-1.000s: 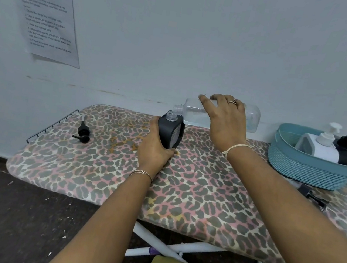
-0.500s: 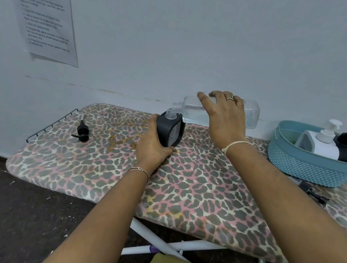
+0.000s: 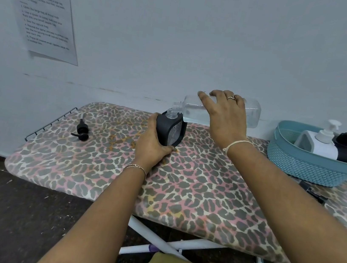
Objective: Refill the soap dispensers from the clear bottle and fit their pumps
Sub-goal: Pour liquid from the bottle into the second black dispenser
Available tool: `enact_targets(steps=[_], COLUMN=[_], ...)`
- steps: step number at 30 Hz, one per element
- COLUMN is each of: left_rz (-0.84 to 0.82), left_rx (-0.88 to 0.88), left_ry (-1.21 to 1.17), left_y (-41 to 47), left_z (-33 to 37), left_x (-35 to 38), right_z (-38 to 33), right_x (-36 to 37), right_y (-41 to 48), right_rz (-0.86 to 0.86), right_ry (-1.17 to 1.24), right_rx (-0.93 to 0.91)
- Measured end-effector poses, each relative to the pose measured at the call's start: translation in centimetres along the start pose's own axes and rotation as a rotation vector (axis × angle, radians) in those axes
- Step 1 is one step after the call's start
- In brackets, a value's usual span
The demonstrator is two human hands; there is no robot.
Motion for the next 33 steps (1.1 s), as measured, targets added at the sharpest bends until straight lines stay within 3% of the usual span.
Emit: enact_targets(steps=[33], left_rz=[-0.033], left_rx=[0.036], left_ry=[-0.062], left_y=[0.39], left_z=[-0.33], left_x=[-0.04], right_z=[-0.21], right_x=[-0.11], right_y=[-0.02], right_rz=[-0.014], right_ry=[-0.022], right_rx=[-0.003])
Point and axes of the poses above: each hand's wrist, its own y-axis towards the middle knuckle, its own x-axis out of the palm, z = x × y, the point moved 9 cm from there along y, towards the middle knuckle, and after that the axes turned 11 degrees about y, right-handed, at the moved point
